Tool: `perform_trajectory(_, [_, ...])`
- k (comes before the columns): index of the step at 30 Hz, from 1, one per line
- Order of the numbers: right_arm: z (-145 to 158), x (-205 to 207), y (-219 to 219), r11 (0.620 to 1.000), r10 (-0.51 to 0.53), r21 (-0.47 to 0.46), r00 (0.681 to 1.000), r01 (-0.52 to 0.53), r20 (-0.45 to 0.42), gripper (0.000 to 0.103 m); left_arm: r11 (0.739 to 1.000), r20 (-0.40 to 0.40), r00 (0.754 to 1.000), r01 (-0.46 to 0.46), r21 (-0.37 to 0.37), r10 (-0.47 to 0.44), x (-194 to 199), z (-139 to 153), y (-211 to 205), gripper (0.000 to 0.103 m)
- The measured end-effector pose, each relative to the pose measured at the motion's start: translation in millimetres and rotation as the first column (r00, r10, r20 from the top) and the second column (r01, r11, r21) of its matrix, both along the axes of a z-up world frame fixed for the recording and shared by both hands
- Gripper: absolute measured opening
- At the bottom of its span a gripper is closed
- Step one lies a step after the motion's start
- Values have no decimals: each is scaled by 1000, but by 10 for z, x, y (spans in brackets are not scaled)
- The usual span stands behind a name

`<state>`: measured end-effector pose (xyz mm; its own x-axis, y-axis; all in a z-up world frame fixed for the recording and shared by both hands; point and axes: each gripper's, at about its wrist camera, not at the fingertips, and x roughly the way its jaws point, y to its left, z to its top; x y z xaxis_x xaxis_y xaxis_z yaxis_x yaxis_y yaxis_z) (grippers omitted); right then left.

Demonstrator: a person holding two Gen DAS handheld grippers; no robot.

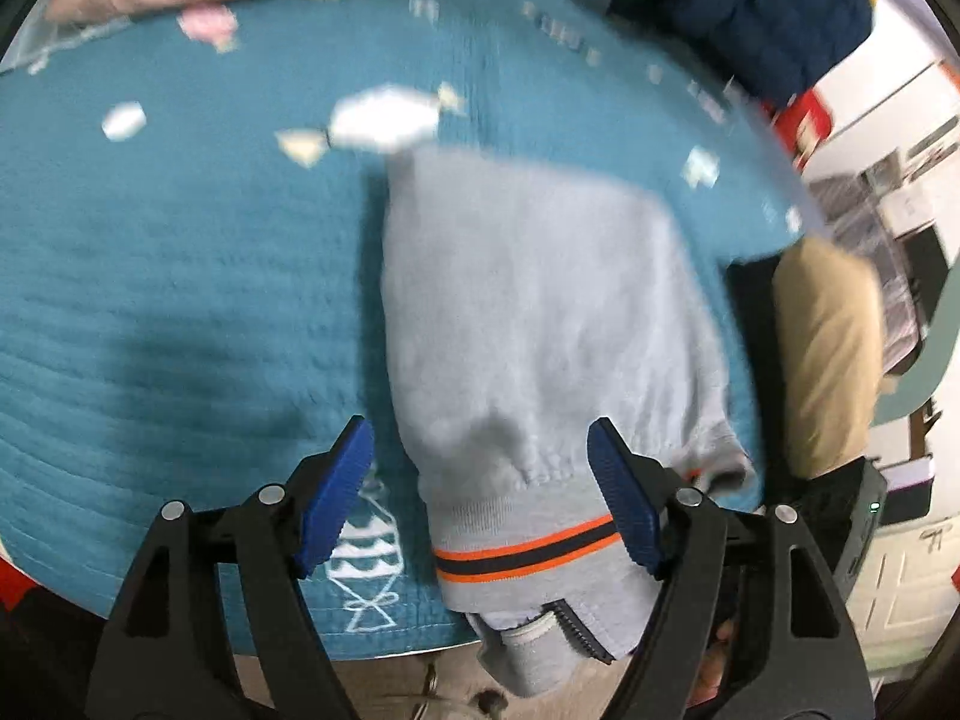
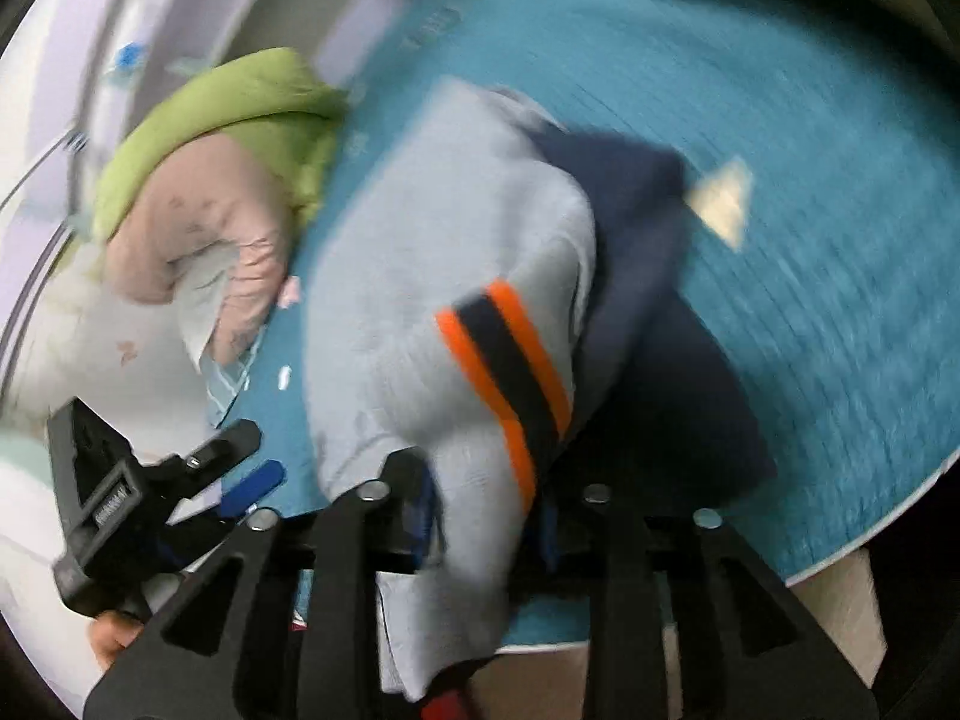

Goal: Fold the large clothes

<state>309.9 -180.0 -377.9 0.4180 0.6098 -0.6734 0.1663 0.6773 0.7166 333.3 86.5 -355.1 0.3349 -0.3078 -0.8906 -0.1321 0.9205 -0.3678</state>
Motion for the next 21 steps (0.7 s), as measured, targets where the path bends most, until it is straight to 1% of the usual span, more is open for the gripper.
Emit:
perform_trajectory(2, [39, -69, -56, 999, -10, -34, 1000, 10, 9, 37, 1000, -37, 999, 9, 22, -8, 0, -173, -67, 76])
perform_trajectory(4, [122, -116, -113, 997, -4, -82, 1000, 5, 10, 37, 999, -66, 998, 15, 29, -13, -6, -295, -91, 75])
perform_trajectory(5, [199, -144, -185, 994, -4, -108, 1000, 5, 14, 37, 999, -68, 998, 15, 31, -13, -11, -326, -118, 76])
perform_trajectory(6, [220, -159, -219, 993, -8, -114, 1000, 10, 24, 39, 999, -63, 998, 13, 34, -11, -9, -351, -103, 77])
perform_trajectory(7, [271, -180, -294, 992, -10, -127, 999, 14, 37, 43, 999, -62, 998, 9, 36, -7, -9, -363, -96, 79])
perform_trajectory(8, [350, -178, -322, 984, -8, -178, 999, 17, 53, 45, 999, -63, 998, 6, 35, -4, -10, -390, -78, 79])
perform_trajectory(9, [380, -161, -337, 975, -8, -223, 998, 23, 70, 51, 1000, -62, 998, -1, 27, 3, -19, -399, -60, 79])
perform_trajectory(10, [437, -141, -364, 965, -14, -261, 996, 36, 85, 61, 1000, -59, 998, -4, 22, 6, -34, -395, -43, 79])
perform_trajectory(11, [428, -93, -388, 961, -22, -271, 996, 44, 83, 65, 1000, -57, 998, -4, 19, 5, -39, -379, -34, 79])
perform_trajectory(12, [378, -70, -444, 966, -31, -256, 998, 46, 63, 69, 1000, -54, 999, -1, 15, 2, -59, -370, -13, 79])
perform_trajectory(14, [196, -6, -510, 979, -41, -198, 999, 40, -5, 69, 1000, -61, 998, -8, -4, 8, -84, -363, 20, 82])
perform_trajectory(16, [9, 71, -556, 996, -38, -89, 996, 31, -75, 69, 999, -81, 997, -12, -34, 9, -119, -425, 80, 83])
perform_trajectory(17, [-70, 92, -581, 999, -41, -11, 995, 40, -91, 69, 999, -86, 996, -12, -40, 8, -130, -438, 88, 83])
perform_trajectory(18, [-102, 113, -588, 999, -41, 24, 994, 43, -98, 69, 999, -87, 996, -14, -43, 10, -138, -452, 97, 83])
perform_trajectory(20, [-140, 144, -557, 998, -23, 49, 995, 28, -94, 69, 999, -90, 996, -14, -46, 10, -150, -455, 94, 83])
perform_trajectory(21, [-183, 166, -529, 997, -10, 70, 993, 18, -114, 70, 999, -95, 995, -16, -48, 12, -149, -462, 97, 83])
